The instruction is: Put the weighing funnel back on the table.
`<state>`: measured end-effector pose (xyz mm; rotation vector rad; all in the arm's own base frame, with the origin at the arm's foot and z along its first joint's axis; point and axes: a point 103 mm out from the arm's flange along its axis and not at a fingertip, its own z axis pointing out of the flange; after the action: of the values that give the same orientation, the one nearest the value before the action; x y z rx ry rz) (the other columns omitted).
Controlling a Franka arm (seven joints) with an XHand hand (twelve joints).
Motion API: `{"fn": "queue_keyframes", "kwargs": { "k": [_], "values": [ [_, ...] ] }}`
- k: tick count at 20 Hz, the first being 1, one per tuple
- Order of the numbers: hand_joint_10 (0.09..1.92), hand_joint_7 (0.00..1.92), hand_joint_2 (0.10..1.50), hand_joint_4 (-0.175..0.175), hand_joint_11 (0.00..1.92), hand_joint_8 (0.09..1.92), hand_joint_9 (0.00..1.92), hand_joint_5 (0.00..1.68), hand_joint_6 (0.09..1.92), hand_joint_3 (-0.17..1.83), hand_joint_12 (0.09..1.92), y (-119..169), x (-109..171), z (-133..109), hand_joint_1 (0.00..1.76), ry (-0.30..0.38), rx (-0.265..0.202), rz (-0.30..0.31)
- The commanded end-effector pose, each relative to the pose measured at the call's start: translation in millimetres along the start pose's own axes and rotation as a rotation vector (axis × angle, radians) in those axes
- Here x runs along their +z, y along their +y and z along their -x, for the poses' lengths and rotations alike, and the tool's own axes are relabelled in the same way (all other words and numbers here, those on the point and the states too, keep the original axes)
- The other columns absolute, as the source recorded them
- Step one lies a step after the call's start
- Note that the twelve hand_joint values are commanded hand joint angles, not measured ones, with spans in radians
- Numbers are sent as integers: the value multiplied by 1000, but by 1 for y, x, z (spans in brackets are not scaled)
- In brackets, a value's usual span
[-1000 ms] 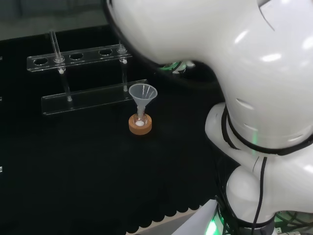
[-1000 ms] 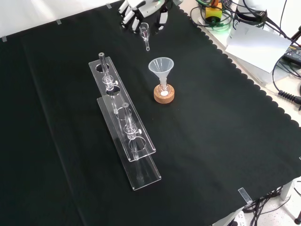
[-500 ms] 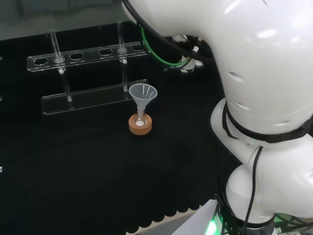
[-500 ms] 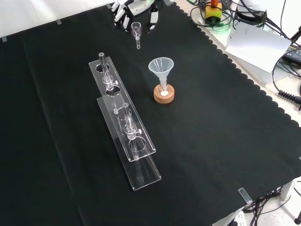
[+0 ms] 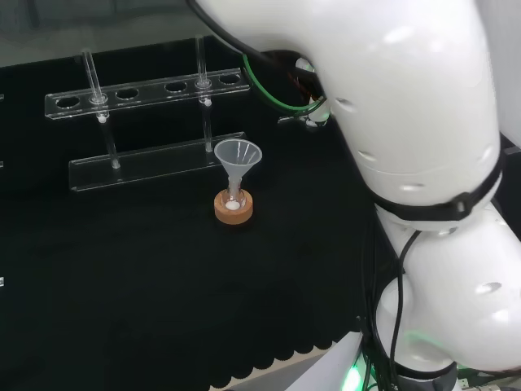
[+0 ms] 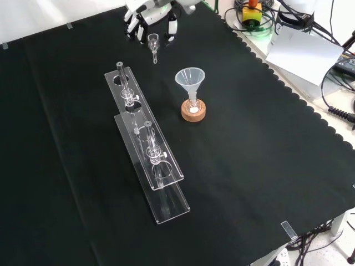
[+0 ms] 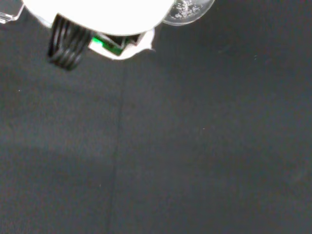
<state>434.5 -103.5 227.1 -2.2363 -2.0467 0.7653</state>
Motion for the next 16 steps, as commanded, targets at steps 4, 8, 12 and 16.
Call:
{"fn": "queue_keyframes", "kwargs": {
  "k": [4, 8, 12, 16],
  "values": [
    [405, 509, 606, 175, 530, 596, 892, 1222, 827, 790, 1222, 51, 28, -10, 1116, 62, -31, 13],
    [406, 508, 606, 175, 528, 596, 890, 1221, 828, 790, 1224, 61, 41, -13, 1116, 78, -40, -3],
    [407, 507, 606, 175, 525, 596, 889, 1221, 830, 790, 1226, 67, 54, -12, 1116, 95, -49, -21],
    [409, 506, 607, 175, 522, 597, 888, 1220, 832, 791, 1228, 70, 63, -13, 1116, 91, -53, -33]
  ]
}}
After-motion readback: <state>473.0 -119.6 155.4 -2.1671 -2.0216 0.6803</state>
